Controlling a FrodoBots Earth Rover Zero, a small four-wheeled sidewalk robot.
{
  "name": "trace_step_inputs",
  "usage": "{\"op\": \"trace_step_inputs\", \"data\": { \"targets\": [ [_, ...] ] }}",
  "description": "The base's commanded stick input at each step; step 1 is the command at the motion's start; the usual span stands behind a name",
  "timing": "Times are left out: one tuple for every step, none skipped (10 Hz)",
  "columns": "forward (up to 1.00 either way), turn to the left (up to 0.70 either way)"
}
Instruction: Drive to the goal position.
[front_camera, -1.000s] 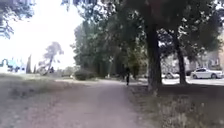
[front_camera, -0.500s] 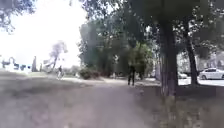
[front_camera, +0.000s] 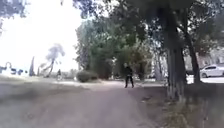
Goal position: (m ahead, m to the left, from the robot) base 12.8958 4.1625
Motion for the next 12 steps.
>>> {"op": "trace_step_inputs", "data": {
  "targets": [
    [0.85, 0.34],
    [0.85, 0.34],
    [0.85, 0.34],
    [0.85, 0.17],
    [0.85, 0.02],
    [0.85, 0.0],
    [0.85, 0.1],
    [0.85, 0.24],
    [0.85, 0.34],
    [0.85, 0.34],
    [0.85, 0.0],
    [0.85, 0.0]
  ]
}}
